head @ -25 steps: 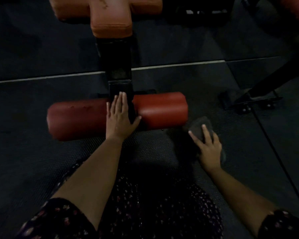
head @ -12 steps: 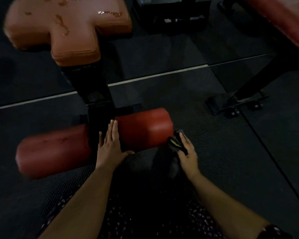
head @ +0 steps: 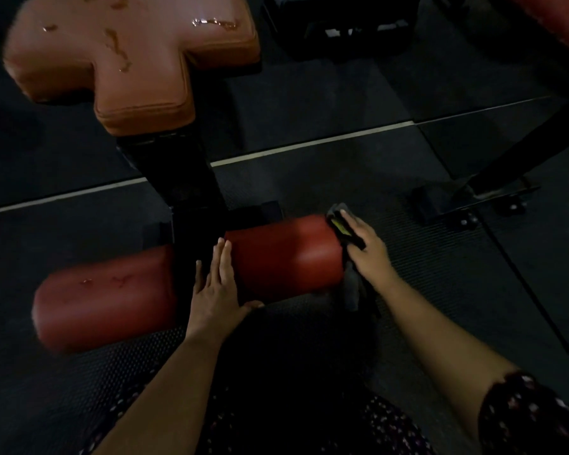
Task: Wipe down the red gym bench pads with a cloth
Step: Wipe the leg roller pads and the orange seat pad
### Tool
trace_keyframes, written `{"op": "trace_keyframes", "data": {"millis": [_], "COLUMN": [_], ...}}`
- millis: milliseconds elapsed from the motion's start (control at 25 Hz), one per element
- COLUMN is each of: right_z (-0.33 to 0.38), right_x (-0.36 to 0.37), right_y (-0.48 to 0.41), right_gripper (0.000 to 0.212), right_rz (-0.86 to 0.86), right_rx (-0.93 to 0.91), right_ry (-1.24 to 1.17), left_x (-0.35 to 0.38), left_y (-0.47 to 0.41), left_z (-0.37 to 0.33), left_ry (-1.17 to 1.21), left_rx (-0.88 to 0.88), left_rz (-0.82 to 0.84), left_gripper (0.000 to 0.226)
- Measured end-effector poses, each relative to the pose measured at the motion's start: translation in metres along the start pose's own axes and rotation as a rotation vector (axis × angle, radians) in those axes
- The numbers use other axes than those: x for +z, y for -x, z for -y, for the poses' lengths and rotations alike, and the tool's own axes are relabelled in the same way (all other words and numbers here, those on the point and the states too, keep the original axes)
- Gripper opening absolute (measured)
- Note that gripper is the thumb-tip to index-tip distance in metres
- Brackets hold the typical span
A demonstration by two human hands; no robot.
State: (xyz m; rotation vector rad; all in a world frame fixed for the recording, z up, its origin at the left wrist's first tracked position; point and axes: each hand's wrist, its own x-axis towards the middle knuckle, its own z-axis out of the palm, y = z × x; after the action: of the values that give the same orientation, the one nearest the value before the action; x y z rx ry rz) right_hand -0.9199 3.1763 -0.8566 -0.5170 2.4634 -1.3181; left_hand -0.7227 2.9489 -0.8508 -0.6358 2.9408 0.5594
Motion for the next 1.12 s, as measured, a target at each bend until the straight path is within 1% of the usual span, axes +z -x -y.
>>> {"op": "trace_keyframes", "data": {"millis": [80,200,280,360,440,520,640,680,720,760,800,880,960,1040,1120], "right_z": [-0.010,-0.025,-0.032,-0.035,-0.030,-0.016,0.012,0.024,0.038,0.053,0.071,0.114,0.160,0.192,0.209], "right_x": [0.006,0.020,0.027,0.029,0.028,0.024,0.009,0.002,-0.005,-0.010,-0.014,-0.006,0.021,0.064,0.108], "right_y": [-0.024,-0.024,0.004,0.044,0.076,0.092,0.108,0.110,0.109,0.107,0.101,0.077,0.048,0.020,0.004], "right_gripper": [0.073,0.069,0.063,0.065,0.067,0.067,0.066,0.067,0.068,0.071,0.074,0.075,0.066,0.057,0.045], "right_rz": [0.074,0.179,0.209,0.179,0.130,0.080,-0.012,-0.054,-0.096,-0.116,-0.100,-0.008,0.109,0.219,0.345], "right_rx": [0.056,0.291,0.460,0.553,0.580,0.570,0.515,0.486,0.417,0.297,0.128,-0.206,-0.400,-0.539,-0.600], "right_ry": [-0.006,-0.195,-0.269,-0.324,-0.379,-0.425,-0.424,-0.362,-0.250,-0.077,0.141,0.575,0.875,1.023,1.121], "left_x": [0.001,0.004,0.004,0.005,0.003,0.002,-0.009,-0.015,-0.022,-0.029,-0.037,-0.044,-0.042,-0.037,-0.037], "left_y": [0.000,0.001,0.001,0.003,0.002,0.002,0.001,-0.001,-0.002,0.000,0.002,0.013,0.027,0.034,0.040], "left_z": [0.001,0.003,0.003,0.005,0.005,0.003,0.006,0.012,0.021,0.032,0.045,0.070,0.087,0.099,0.102], "left_ry": [0.000,-0.002,-0.006,-0.009,-0.010,-0.037,-0.033,-0.047,-0.105,-0.187,-0.252,-0.275,-0.278,-0.312,-0.338], "left_rx": [0.005,0.000,0.006,0.013,0.022,0.020,0.027,0.050,0.082,0.104,0.092,-0.012,-0.037,-0.014,-0.004], "left_rz": [-0.004,-0.018,-0.015,-0.023,-0.034,-0.039,0.016,0.041,0.039,0.013,-0.020,-0.068,-0.108,-0.147,-0.165], "left_gripper": [0.138,0.137,0.137,0.137,0.135,0.133,0.130,0.128,0.127,0.126,0.125,0.122,0.121,0.119,0.114]}}
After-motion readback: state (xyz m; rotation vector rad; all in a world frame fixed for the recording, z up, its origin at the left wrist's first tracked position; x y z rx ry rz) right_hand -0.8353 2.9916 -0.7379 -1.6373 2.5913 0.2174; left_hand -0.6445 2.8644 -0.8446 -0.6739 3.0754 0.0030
